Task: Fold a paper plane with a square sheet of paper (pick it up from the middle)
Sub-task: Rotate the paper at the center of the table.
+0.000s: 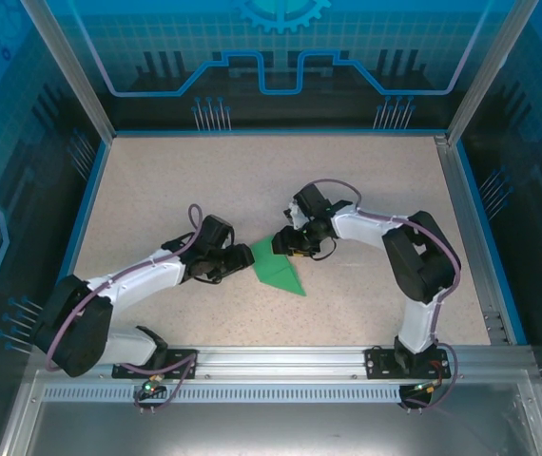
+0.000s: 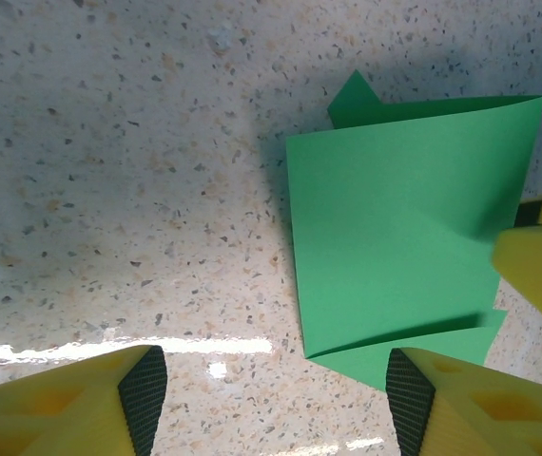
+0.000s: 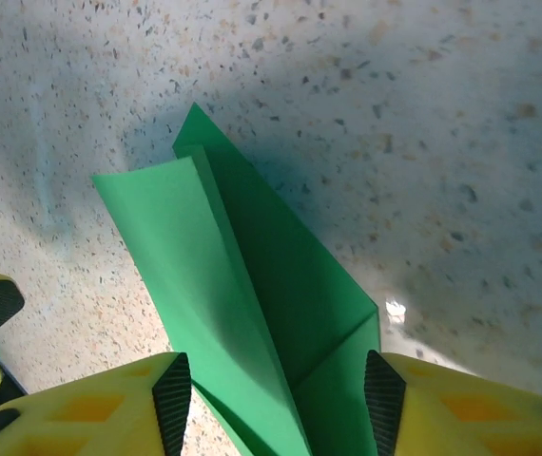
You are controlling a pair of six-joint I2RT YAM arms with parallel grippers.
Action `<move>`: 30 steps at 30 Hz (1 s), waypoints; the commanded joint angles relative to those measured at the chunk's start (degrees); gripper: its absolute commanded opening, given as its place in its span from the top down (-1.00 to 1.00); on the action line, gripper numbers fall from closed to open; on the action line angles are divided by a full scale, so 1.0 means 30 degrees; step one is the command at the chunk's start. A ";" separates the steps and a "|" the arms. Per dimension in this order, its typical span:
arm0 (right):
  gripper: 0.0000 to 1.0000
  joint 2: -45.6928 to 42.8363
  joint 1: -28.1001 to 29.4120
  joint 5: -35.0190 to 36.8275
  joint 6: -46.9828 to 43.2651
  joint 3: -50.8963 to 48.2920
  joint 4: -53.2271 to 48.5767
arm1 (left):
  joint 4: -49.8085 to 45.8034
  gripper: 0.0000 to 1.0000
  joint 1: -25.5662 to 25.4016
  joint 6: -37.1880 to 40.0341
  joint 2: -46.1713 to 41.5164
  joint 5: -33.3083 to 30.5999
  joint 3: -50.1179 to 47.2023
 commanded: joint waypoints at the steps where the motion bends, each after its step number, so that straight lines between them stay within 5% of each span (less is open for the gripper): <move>1: -0.01 0.0906 -0.0083 -0.1463 -0.0787 0.0816 0.0462 | -0.0054 -0.33 0.0142 0.0536 0.0343 0.0677 0.0636; 8: 0.49 0.0928 -0.0704 -0.1853 -0.0240 0.0162 0.1500 | -0.0135 -0.33 0.0126 0.0673 0.0665 0.0868 0.0802; 17: 0.77 -0.1041 -0.2019 -0.1664 0.4623 -0.4488 0.7489 | -0.0064 -0.33 0.0141 0.0860 0.0978 0.1040 0.0987; 23: 0.64 -0.2222 -0.1948 -0.0481 0.7199 -0.7103 1.0763 | 0.0068 -0.34 0.0129 0.0948 0.1220 0.1234 0.1108; 30: 0.25 -0.4196 -0.1929 0.2032 0.6114 -0.7452 0.7457 | 0.0337 -0.33 0.0132 0.0935 0.1603 0.1627 0.1208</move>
